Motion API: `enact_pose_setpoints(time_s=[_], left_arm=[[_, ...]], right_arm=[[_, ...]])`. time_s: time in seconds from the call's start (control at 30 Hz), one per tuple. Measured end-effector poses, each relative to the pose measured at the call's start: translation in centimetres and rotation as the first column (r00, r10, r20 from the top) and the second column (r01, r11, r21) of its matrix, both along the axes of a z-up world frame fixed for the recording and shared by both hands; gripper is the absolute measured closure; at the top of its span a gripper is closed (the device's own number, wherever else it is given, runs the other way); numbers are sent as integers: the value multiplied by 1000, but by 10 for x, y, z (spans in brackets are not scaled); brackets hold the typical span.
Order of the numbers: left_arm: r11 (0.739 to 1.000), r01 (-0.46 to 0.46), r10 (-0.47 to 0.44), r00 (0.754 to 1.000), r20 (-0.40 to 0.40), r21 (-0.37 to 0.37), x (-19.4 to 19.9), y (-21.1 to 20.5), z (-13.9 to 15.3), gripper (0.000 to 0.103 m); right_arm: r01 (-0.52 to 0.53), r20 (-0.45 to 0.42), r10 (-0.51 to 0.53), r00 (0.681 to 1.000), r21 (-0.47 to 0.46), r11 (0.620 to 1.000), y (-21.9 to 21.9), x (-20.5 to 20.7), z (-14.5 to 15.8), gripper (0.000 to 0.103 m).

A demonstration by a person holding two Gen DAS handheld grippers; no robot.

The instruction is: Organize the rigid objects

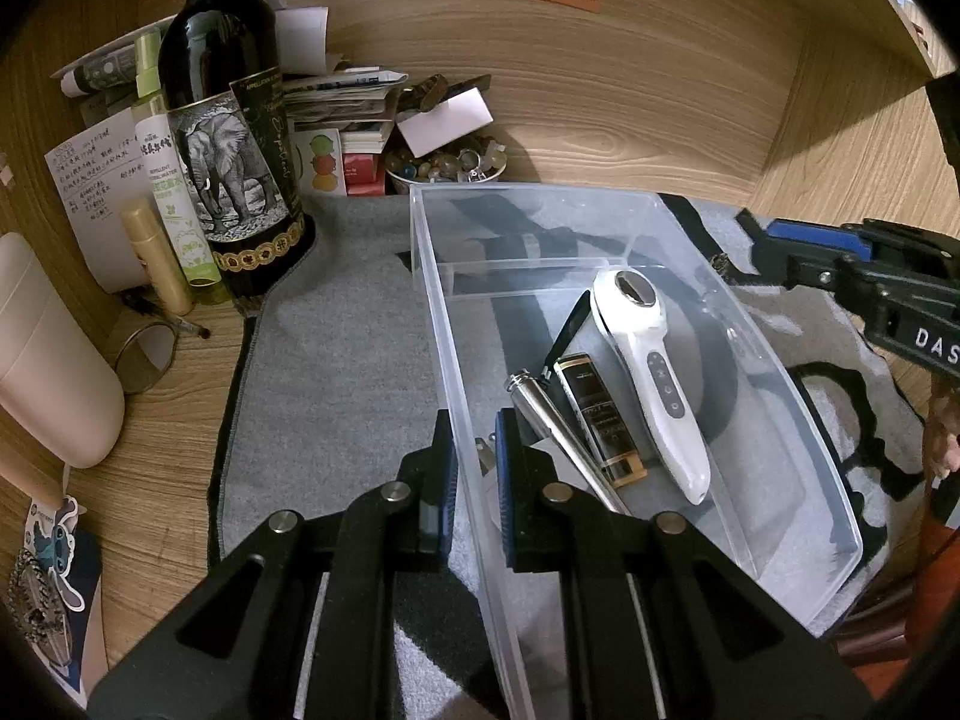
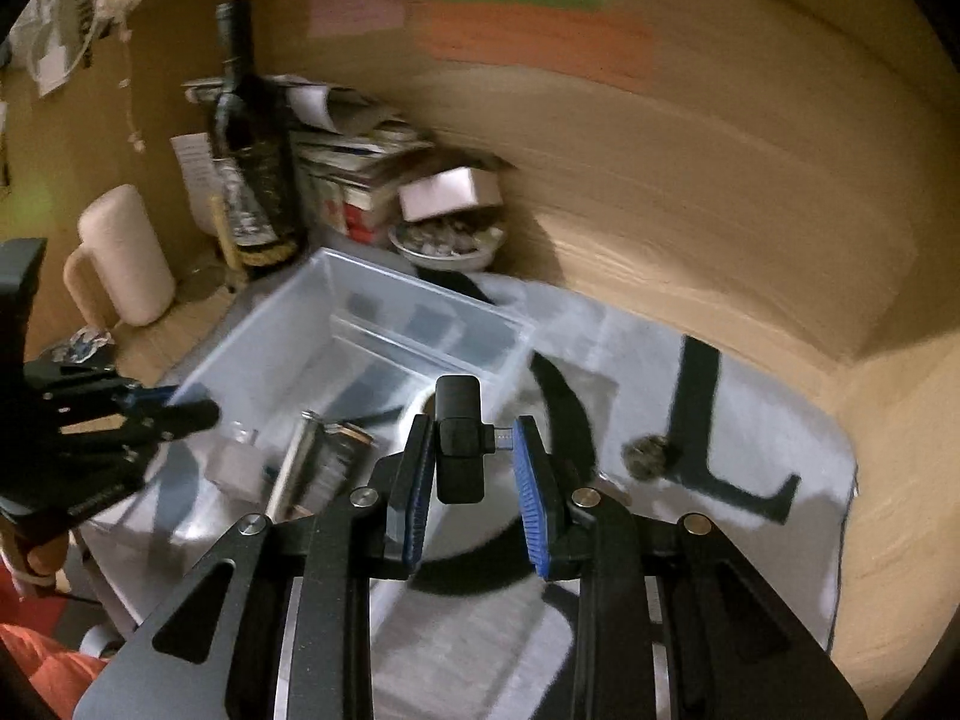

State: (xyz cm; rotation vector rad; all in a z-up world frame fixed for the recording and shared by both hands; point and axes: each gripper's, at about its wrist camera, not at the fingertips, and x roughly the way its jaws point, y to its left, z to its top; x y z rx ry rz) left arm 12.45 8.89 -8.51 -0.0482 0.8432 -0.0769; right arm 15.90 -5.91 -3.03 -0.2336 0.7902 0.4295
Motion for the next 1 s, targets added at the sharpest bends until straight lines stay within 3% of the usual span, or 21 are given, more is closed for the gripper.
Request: enact_pose_setpoints(time_s=[0.4, 0.53, 0.73, 0.93, 1.0], left_arm=[[1000, 0, 0, 1000, 0, -1, 0, 0, 0, 93], [1000, -1, 1, 1000, 0, -1, 0, 0, 0, 93], [1000, -2, 2, 1000, 0, -2, 0, 0, 0, 93], [1000, -2, 2, 1000, 0, -1, 0, 0, 0, 93], [1000, -1, 1, 1000, 0, 0, 0, 0, 0, 93]], right_arm=[[-137, -106, 131, 986, -47, 989, 51, 10, -34, 79], [-160, -168, 149, 974, -55, 986, 60, 15, -49, 79], [-162, -188, 150, 971, -48, 986, 60, 13, -50, 78], [-128, -109, 122, 986, -48, 991, 50, 9, -33, 51], [-113, -79, 109, 991, -40, 993, 44, 9, -26, 29]])
